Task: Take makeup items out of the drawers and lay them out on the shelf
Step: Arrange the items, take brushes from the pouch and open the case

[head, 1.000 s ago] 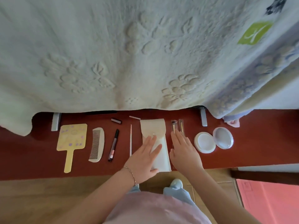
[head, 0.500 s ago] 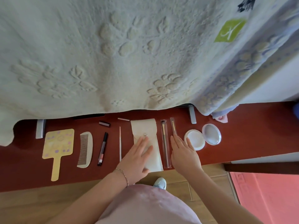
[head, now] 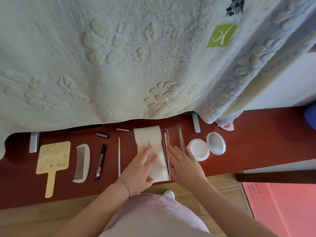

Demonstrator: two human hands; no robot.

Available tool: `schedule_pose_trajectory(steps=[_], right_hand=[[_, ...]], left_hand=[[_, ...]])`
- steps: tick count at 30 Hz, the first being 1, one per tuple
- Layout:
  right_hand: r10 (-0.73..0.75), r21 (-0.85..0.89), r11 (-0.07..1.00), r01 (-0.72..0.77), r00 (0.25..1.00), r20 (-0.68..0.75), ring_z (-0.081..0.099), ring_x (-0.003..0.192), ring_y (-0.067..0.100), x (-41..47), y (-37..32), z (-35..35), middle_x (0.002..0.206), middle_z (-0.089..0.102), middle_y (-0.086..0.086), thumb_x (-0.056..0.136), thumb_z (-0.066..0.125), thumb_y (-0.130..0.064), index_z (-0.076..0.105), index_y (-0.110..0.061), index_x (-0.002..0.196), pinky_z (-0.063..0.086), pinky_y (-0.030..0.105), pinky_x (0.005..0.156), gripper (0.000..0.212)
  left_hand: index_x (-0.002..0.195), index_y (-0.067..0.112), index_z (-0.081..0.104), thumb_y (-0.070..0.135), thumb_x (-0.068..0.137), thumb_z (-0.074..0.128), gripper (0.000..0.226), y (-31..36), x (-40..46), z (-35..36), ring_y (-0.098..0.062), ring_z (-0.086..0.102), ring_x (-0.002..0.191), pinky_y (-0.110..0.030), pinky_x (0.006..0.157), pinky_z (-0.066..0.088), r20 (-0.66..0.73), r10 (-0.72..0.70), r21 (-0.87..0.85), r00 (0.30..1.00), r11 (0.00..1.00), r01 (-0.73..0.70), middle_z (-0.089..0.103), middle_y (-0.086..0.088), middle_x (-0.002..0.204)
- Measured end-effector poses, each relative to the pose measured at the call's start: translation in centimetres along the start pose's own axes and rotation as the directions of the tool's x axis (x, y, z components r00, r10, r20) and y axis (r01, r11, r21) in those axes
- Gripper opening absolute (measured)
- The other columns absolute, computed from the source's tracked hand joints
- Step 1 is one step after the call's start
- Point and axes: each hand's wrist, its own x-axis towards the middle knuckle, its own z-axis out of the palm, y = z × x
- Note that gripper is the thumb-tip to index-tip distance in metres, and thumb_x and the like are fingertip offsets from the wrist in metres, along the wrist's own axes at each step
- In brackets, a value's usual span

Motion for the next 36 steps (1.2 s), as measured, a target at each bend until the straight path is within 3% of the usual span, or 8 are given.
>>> schedule_pose_trajectory(steps=[3, 5, 6, 8, 10, 13, 36], right_hand=[[-0.020, -0.014, 1.000, 0.020, 1.000, 0.021, 0.060, 0.116, 0.017, 0.0, -0.1, 0.1, 0.126, 0.063, -0.002, 0.081, 0.037, -0.043, 0.063, -0.018, 0.123, 0.044, 0.052, 0.096, 0.055], [-0.024, -0.049, 0.998, 0.024, 1.000, -0.003, 0.057, 0.119, 0.017, 0.3, 0.2, 0.3, 0.129, 0.061, -0.002, 0.082, 0.051, -0.044, 0.061, -0.019, 0.125, 0.039, 0.052, 0.100, 0.050], [-0.022, -0.058, 0.998, 0.022, 1.000, 0.001, 0.054, 0.124, 0.017, 0.4, 0.3, 0.3, 0.133, 0.058, -0.001, 0.082, 0.057, -0.044, 0.057, -0.019, 0.128, 0.032, 0.052, 0.104, 0.052], [-0.040, -0.053, 0.998, 0.041, 0.999, 0.027, 0.033, 0.139, 0.017, 0.7, 0.6, 0.0, 0.150, 0.036, -0.002, 0.090, 0.050, -0.045, 0.038, -0.019, 0.142, 0.012, 0.049, 0.113, 0.059], [-0.061, -0.050, 0.997, 0.062, 0.998, 0.034, 0.007, 0.146, 0.016, 1.1, 1.1, -0.1, 0.158, 0.010, -0.004, 0.098, 0.033, -0.045, 0.014, -0.020, 0.150, -0.005, 0.046, 0.116, 0.061], [-0.061, -0.046, 0.997, 0.061, 0.998, -0.002, 0.001, 0.146, 0.015, 1.3, 1.1, -0.3, 0.160, 0.005, -0.003, 0.098, 0.031, -0.045, 0.007, -0.020, 0.151, -0.014, 0.044, 0.112, 0.063], [-0.075, -0.033, 0.996, 0.077, 0.996, 0.057, -0.002, 0.146, 0.014, 0.6, 2.2, -0.2, 0.160, 0.005, -0.001, 0.098, 0.032, -0.042, 0.004, -0.018, 0.151, -0.007, 0.045, 0.116, 0.064]], left_hand=[[0.143, 0.017, 0.034, 0.037, 0.077, 0.066, 0.076, -0.3, -0.1, 0.1, -0.027, -0.008, 0.140, -0.034, 0.113, 0.015, -0.012, 0.007, 0.061, 1.000, 0.998, -0.006, 0.003, -0.010, 0.157], [0.134, 0.016, 0.047, 0.040, 0.065, 0.074, 0.078, -0.5, -0.1, 0.2, -0.030, 0.014, 0.137, -0.034, 0.104, 0.026, 0.024, -0.016, 0.103, 1.000, 0.995, 0.014, 0.029, -0.017, 0.152], [0.133, 0.016, 0.049, 0.041, 0.063, 0.074, 0.078, -0.5, -0.1, 0.2, -0.031, 0.017, 0.137, -0.034, 0.103, 0.026, 0.029, -0.024, 0.117, 0.999, 0.993, 0.020, 0.034, -0.018, 0.150], [0.139, 0.015, 0.041, 0.036, 0.071, 0.068, 0.076, -0.1, -0.1, -0.2, -0.032, 0.007, 0.141, -0.035, 0.107, 0.016, 0.026, -0.007, 0.095, 1.000, 0.995, 0.005, 0.021, -0.017, 0.155], [0.147, 0.017, 0.024, 0.031, 0.083, 0.057, 0.073, 0.1, 0.0, -0.2, -0.028, -0.017, 0.140, -0.031, 0.111, -0.001, 0.007, 0.008, 0.049, 1.000, 0.999, -0.009, -0.006, -0.011, 0.158], [0.150, 0.020, 0.012, 0.031, 0.089, 0.049, 0.072, 0.1, -0.1, -0.1, -0.020, -0.033, 0.132, -0.025, 0.112, -0.007, 0.002, 0.004, 0.018, 1.000, 1.000, -0.004, -0.020, -0.006, 0.157], [0.149, 0.022, 0.014, 0.031, 0.088, 0.050, 0.071, 0.7, 0.4, -0.3, -0.015, -0.034, 0.131, -0.023, 0.110, -0.005, 0.038, -0.041, -0.019, 0.998, 0.999, 0.042, -0.021, -0.003, 0.156]])
